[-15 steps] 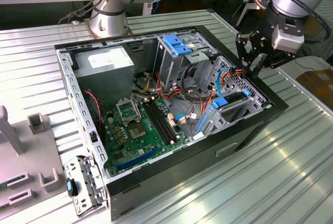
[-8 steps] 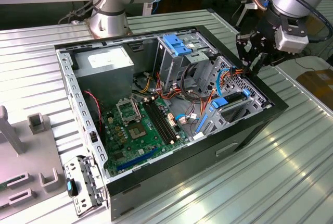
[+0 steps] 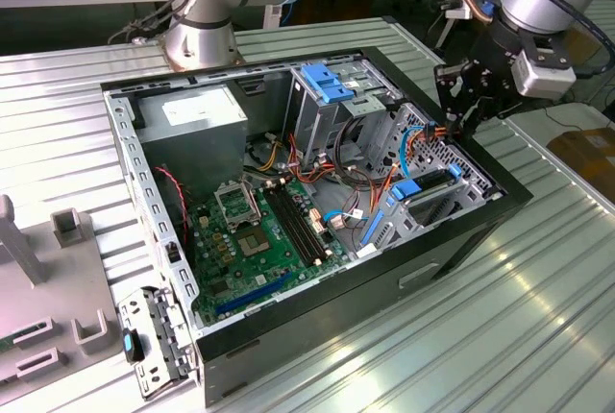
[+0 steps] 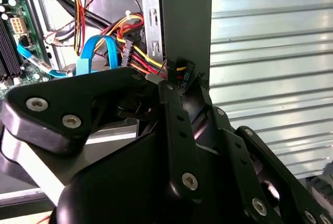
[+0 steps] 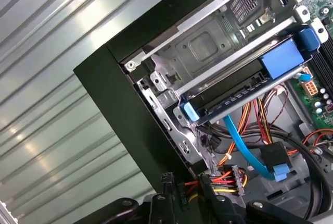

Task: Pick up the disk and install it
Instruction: 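Insert the first disk wire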

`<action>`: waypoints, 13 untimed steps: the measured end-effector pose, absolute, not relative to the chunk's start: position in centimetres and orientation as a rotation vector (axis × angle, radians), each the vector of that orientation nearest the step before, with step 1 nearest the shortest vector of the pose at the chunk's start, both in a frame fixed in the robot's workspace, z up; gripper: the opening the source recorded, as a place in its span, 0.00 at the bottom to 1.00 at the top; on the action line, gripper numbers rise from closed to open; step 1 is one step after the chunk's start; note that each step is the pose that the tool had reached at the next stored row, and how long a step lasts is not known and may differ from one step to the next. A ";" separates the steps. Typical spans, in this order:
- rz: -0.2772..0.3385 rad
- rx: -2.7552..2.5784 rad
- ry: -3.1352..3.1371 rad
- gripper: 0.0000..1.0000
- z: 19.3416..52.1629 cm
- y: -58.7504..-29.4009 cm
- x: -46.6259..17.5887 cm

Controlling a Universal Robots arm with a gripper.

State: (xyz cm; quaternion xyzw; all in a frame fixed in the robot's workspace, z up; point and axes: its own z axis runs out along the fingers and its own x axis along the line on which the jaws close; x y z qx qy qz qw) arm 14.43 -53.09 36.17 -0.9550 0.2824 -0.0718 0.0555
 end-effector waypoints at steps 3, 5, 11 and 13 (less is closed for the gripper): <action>-0.222 -2.917 0.825 0.32 36.3 -52.7 14.5; -0.229 -2.924 0.824 0.32 37.1 -52.5 14.5; -0.247 -3.004 0.648 0.32 36.9 -52.1 14.5; -0.253 -3.016 0.645 0.32 36.7 -52.1 14.6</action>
